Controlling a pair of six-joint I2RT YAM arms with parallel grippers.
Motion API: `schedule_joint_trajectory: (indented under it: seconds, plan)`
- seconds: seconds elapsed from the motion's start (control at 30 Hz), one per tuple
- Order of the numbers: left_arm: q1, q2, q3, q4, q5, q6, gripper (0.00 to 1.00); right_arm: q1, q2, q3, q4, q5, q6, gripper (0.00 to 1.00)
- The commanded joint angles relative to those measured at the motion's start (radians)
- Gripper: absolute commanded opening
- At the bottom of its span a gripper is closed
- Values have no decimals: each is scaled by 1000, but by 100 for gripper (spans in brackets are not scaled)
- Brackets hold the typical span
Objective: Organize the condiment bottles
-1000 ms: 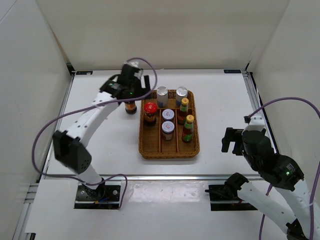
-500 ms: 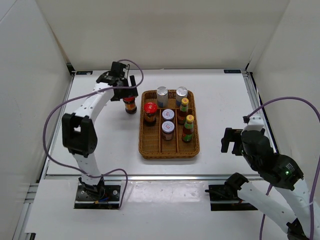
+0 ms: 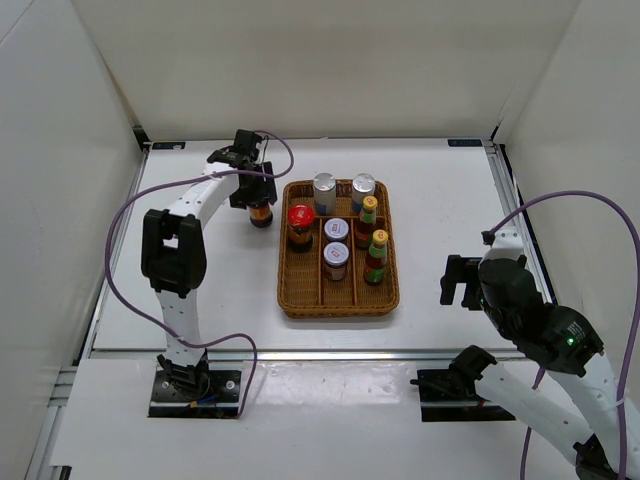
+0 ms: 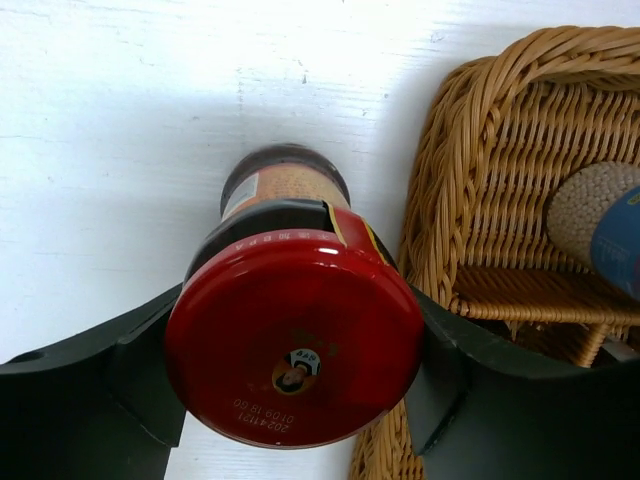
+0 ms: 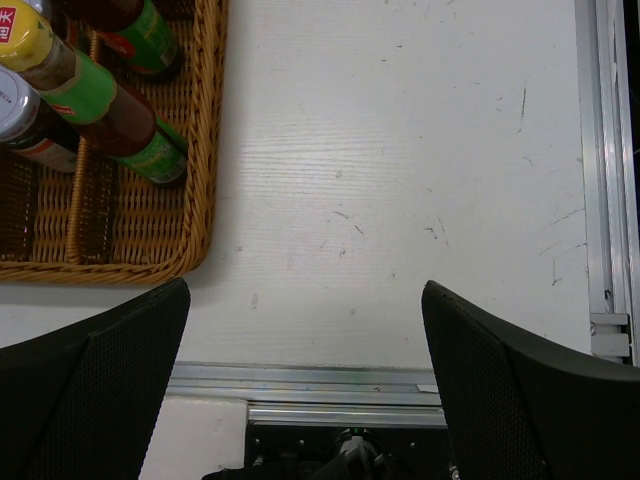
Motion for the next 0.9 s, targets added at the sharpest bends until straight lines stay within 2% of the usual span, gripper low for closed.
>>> schedule_joint_trajectory:
  seconds: [0.0,0.1,0.17,0.23,0.33,0.47,0.6,0.63,0.77,0.87]
  plan:
    - [-2,-107,29,22,-16,17,46,6,5,0,30,14,-15,100]
    - [-2,-170,66,22,-16,45,17,6,5,0,30,14,-15,100]
    - [-2,-243,66,22,16,45,13,6,5,0,30,14,-15,100]
    - [-20,-309,66,13,16,45,12,6,5,0,30,14,-15,100]
    - [-77,-489,29,3,16,45,12,6,5,0,30,14,-15,100]
    - [-156,-621,-25,-25,16,55,12,6,-5,0,30,14,-15,100]
    - [-236,-794,-182,-25,34,37,14,6,-5,0,30,14,-15,100]
    - [-267,-813,-213,-25,45,19,11,6,-5,0,30,14,-15,100]
    - [-348,-891,-367,-13,59,-43,11,6,6,0,30,14,-15,100]
    - [-403,-916,-457,15,1,-55,11,6,17,0,30,5,-15,100]
